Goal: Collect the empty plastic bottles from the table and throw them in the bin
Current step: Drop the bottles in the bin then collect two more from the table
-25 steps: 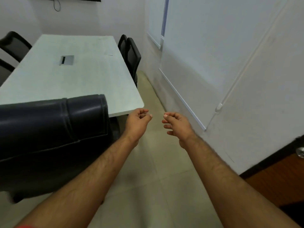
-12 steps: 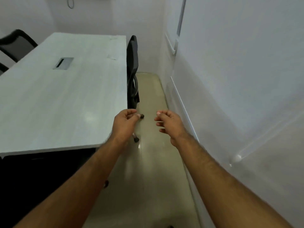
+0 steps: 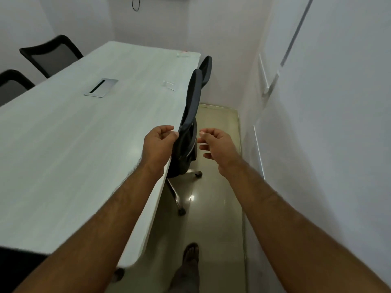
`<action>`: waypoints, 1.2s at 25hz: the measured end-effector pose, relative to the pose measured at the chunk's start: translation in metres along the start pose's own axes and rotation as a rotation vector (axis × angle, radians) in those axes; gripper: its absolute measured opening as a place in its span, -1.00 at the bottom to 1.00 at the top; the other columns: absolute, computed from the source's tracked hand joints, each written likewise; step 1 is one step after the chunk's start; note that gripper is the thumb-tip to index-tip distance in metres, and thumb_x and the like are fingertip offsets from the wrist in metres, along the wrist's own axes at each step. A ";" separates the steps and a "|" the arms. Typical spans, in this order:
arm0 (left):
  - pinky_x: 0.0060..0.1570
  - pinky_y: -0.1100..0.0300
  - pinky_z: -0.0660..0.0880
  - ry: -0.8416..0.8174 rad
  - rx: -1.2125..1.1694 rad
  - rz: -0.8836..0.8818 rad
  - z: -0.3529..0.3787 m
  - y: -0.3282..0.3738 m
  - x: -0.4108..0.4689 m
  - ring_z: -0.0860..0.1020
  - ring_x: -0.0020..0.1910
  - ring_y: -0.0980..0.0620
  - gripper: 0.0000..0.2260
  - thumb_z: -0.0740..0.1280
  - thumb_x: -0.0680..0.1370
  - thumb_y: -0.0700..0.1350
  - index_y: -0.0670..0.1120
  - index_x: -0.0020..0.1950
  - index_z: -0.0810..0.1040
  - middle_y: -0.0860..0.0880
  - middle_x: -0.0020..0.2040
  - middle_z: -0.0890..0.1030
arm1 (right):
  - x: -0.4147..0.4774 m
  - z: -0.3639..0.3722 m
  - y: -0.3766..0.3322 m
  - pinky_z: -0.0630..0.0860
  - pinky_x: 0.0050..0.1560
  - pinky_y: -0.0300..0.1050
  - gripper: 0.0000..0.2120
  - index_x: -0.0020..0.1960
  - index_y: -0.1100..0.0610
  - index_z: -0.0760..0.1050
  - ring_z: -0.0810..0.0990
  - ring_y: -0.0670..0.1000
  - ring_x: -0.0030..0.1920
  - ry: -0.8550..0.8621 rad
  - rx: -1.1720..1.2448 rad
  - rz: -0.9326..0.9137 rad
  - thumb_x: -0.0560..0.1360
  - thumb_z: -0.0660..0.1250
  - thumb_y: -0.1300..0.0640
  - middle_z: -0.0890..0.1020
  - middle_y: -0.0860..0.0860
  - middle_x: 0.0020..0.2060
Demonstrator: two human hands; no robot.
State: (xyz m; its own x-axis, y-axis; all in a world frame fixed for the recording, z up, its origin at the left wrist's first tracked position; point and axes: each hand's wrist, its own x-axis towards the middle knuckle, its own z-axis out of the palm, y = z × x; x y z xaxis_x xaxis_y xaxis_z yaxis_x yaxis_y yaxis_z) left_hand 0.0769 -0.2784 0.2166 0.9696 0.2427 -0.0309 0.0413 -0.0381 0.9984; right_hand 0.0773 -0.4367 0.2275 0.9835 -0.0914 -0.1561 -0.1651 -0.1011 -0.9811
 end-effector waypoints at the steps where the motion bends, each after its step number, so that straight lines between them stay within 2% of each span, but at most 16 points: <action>1: 0.08 0.14 0.57 0.014 -0.001 -0.023 0.015 0.000 0.035 0.60 0.10 0.01 -0.75 0.35 0.57 -0.11 -0.06 0.24 0.55 -0.03 0.12 0.63 | 0.039 -0.002 -0.005 0.57 -0.09 -0.13 -0.80 0.17 0.11 0.56 0.60 -0.03 -0.08 -0.010 0.001 0.027 0.61 0.27 0.09 0.67 0.06 -0.01; 9: 0.17 0.03 0.57 0.120 0.035 -0.067 0.122 0.031 0.267 0.60 0.13 -0.02 -0.76 0.36 0.56 -0.11 -0.07 0.23 0.55 -0.05 0.14 0.63 | 0.297 -0.027 -0.058 0.57 -0.02 -0.07 -0.83 0.14 0.09 0.57 0.61 -0.01 -0.07 -0.095 0.008 0.037 0.61 0.28 0.08 0.66 0.06 -0.04; 13: 0.07 0.10 0.58 0.214 0.045 -0.065 0.177 0.027 0.378 0.61 0.10 0.00 -0.78 0.35 0.56 -0.11 -0.05 0.21 0.55 -0.02 0.09 0.62 | 0.432 -0.041 -0.060 0.57 -0.13 -0.08 -0.83 0.13 0.09 0.59 0.59 -0.02 -0.14 -0.186 0.017 0.034 0.60 0.30 0.09 0.65 0.03 -0.10; 16: 0.10 0.06 0.59 0.329 0.054 -0.067 0.214 0.020 0.450 0.62 0.08 0.00 -0.80 0.37 0.55 -0.12 -0.05 0.17 0.57 -0.02 0.05 0.63 | 0.523 -0.049 -0.059 0.49 -0.24 -0.14 -0.86 0.09 0.09 0.59 0.57 -0.02 -0.20 -0.262 0.015 0.078 0.58 0.32 0.09 0.66 0.04 -0.12; 19: 0.12 0.01 0.57 0.368 0.089 -0.111 0.248 0.015 0.515 0.61 0.05 -0.02 -0.77 0.39 0.53 -0.12 -0.06 0.18 0.56 -0.06 0.05 0.63 | 0.607 -0.054 -0.069 0.47 -0.26 -0.13 -0.87 0.08 0.10 0.59 0.56 -0.01 -0.22 -0.330 0.023 0.102 0.57 0.32 0.12 0.66 0.04 -0.17; 22: 0.09 0.06 0.52 0.350 0.133 -0.218 0.263 0.012 0.581 0.55 -0.04 0.05 -0.69 0.41 0.52 -0.09 -0.06 0.24 0.51 -0.07 0.06 0.59 | 0.681 -0.047 -0.078 0.50 -0.23 -0.13 -0.82 0.14 0.13 0.59 0.58 -0.01 -0.20 -0.418 -0.032 0.135 0.58 0.32 0.11 0.66 0.03 -0.16; 24: 0.02 0.10 0.46 0.361 0.195 -0.275 0.269 0.004 0.626 0.53 -0.01 0.01 -0.61 0.41 0.51 -0.05 -0.06 0.31 0.45 -0.08 0.11 0.56 | 0.722 -0.038 -0.078 0.52 -0.21 -0.12 -0.79 0.17 0.13 0.59 0.60 -0.01 -0.17 -0.472 -0.067 0.149 0.58 0.33 0.09 0.67 0.03 -0.12; 27: 0.02 0.14 0.38 0.394 0.319 -0.415 0.276 -0.027 0.712 0.50 0.20 -0.10 -0.46 0.41 0.51 -0.02 -0.10 0.44 0.35 -0.11 0.29 0.49 | 0.799 -0.021 -0.070 0.52 -0.16 -0.12 -0.80 0.15 0.13 0.58 0.59 -0.02 -0.13 -0.506 -0.105 0.166 0.58 0.33 0.08 0.67 0.00 -0.13; 30: 0.08 0.09 0.45 0.367 0.675 -0.572 0.276 -0.075 0.796 0.49 0.29 -0.18 -0.37 0.40 0.46 0.04 -0.14 0.45 0.29 -0.17 0.36 0.47 | 0.882 0.005 -0.055 0.49 -0.21 -0.13 -0.84 0.11 0.11 0.58 0.56 -0.02 -0.12 -0.565 -0.155 0.156 0.57 0.33 0.08 0.66 0.01 -0.13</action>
State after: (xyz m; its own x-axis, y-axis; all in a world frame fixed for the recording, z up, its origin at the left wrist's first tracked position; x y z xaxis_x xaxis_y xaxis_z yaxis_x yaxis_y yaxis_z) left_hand 0.9126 -0.3499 0.1040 0.6278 0.6825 -0.3743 0.7269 -0.3421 0.5954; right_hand 0.9542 -0.5068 0.1434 0.8266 0.4192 -0.3754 -0.2780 -0.2758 -0.9201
